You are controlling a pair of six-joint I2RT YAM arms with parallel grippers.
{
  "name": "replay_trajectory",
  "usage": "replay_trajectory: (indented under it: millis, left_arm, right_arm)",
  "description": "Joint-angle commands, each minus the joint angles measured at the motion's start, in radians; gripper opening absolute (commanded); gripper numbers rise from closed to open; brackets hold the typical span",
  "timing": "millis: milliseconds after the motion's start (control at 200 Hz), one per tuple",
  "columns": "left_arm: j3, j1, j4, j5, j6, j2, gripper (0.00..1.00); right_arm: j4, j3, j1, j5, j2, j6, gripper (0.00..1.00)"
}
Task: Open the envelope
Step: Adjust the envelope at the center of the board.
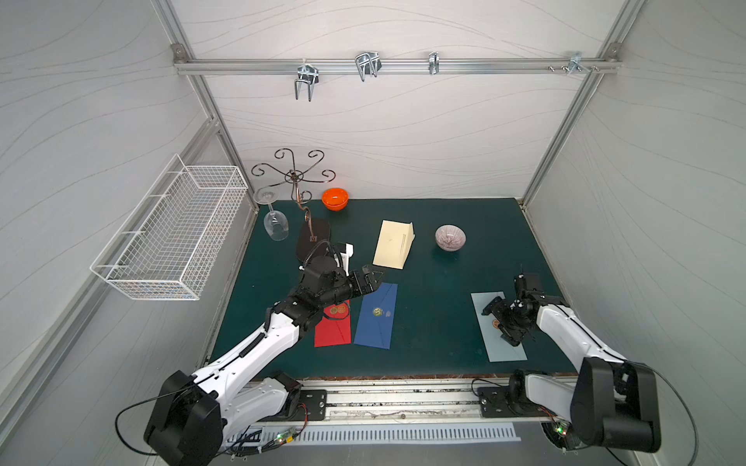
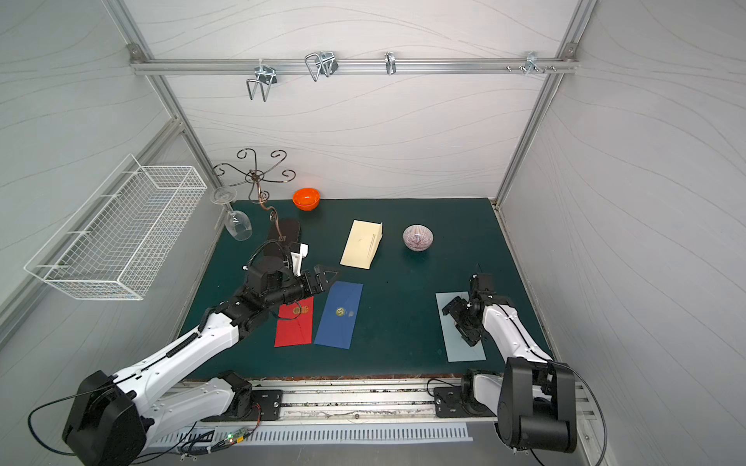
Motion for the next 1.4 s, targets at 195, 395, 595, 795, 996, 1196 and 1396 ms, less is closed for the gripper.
replay_trajectory:
  millis: [195, 395, 595, 795, 996, 1196, 1396]
  left_arm:
    - [0.063, -0.007, 0.062, 0.027, -0.013, 0.026, 1.0]
    - [0.071, -0.008, 0.057, 0.036, -0.015, 0.031, 1.0]
    - [0.077, -0.009, 0.048, 0.041, -0.004, 0.03, 1.0]
    - [0.081, -0.012, 0.057, 0.059, -0.001, 0.041, 1.0]
    - [0.091, -0.017, 0.053, 0.095, 0.014, 0.059, 1.0]
    - [0.091, -0.024, 0.069, 0.107, 0.012, 0.077, 1.0]
    - [0.102, -0.029, 0.074, 0.118, 0.01, 0.102, 1.0]
  right_arm:
    - [0.118, -0.014, 0.172, -0.066, 0.091, 0.081, 0.86]
    - [0.09, 0.057, 0.269, -0.012, 0.117, 0.065, 0.85]
    - [0.009, 0.108, 0.088, 0.095, 0.049, -0.064, 0.86]
    - [0.05, 0.104, -0.193, -0.014, 0.091, -0.163, 0.87]
    - [0.048, 0.104, -0.246, -0.026, 0.131, -0.169, 0.87]
    - [0.076, 0.059, -0.241, -0.102, 0.152, -0.136, 0.87]
    - [0.093, 0.04, -0.113, -0.117, 0.149, -0.089, 0.86]
